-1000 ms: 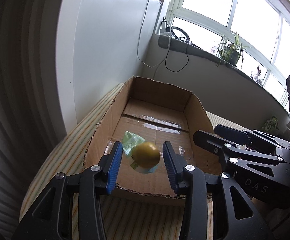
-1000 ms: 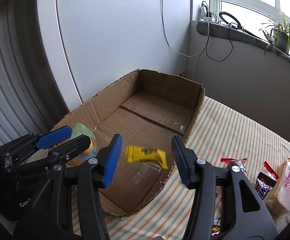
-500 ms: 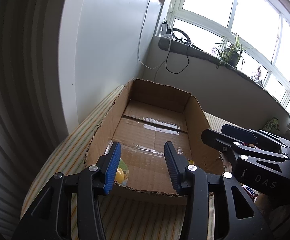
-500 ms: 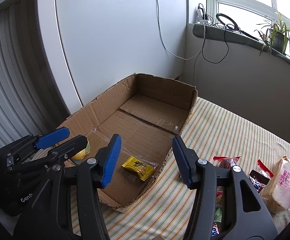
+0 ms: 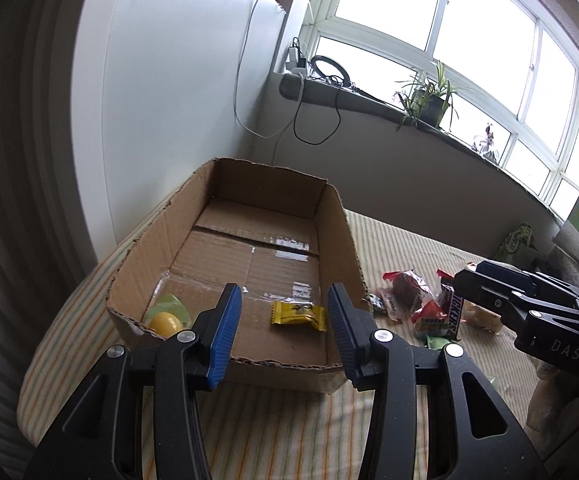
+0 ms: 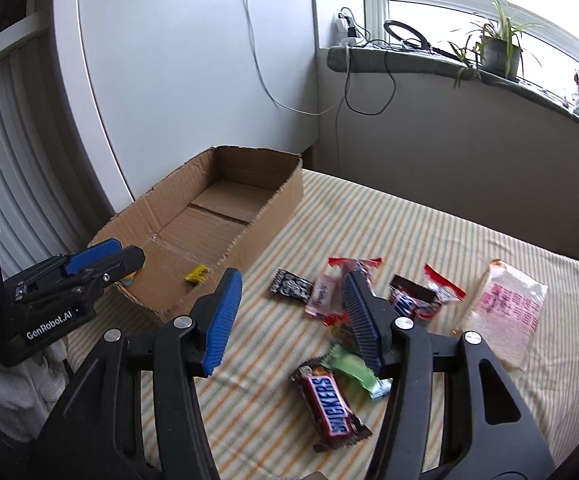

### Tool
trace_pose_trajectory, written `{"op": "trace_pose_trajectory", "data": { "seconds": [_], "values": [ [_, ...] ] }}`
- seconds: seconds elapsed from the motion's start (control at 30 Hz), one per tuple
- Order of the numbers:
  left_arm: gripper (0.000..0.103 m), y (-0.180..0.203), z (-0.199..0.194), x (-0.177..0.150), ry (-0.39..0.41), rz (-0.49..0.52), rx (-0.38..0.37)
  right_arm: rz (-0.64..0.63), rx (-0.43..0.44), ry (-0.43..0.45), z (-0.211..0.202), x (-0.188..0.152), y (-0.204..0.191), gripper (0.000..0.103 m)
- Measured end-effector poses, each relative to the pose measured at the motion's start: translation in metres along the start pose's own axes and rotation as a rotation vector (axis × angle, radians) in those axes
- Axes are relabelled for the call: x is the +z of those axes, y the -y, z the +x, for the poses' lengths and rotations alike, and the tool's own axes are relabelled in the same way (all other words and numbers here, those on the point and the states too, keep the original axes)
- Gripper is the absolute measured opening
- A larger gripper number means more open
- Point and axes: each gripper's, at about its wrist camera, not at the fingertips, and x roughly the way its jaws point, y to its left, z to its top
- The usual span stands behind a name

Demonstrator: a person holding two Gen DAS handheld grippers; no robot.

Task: Organize snacks
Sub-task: 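Grasp the large Snickers bar with left tool while right tool grasps clear green candy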

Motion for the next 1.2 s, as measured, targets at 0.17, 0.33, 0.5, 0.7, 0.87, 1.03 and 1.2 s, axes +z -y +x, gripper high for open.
{"op": "trace_pose_trajectory", "data": {
  "seconds": [0.17,0.33,0.5,0.7,0.87,1.03,1.2],
  "values": [
    [0.055,0.022,0.002,-0.005,-0.018,0.022,-0.052,0.040,-0.046,-0.010,-0.024,-0.027,0.031,0.061],
    [0.057,0.047,0.008,-0.015,-0.059,0.046,-0.110,0.079,-0.093,-0.033,-0.041,-0.057,0.057,0.064],
    [0.062,0.070,0.011,-0.028,-0.079,0.069,-0.133,0.117,-0.117,-0.070,-0.048,-0.083,0.070,0.064],
    [0.062,0.094,0.008,-0.042,-0.095,0.113,-0.139,0.126,-0.108,-0.117,-0.039,-0.110,0.071,0.064],
    [0.062,0.109,0.014,-0.053,-0.142,0.138,-0.165,0.172,-0.084,-0.129,-0.033,-0.123,0.073,0.063],
    [0.062,0.120,0.030,-0.059,-0.210,0.120,-0.215,0.209,-0.065,-0.136,-0.031,-0.129,0.075,0.057],
    [0.061,0.128,0.045,-0.067,-0.272,0.106,-0.227,0.217,-0.065,-0.128,-0.027,-0.128,0.073,0.056]
  ]
}}
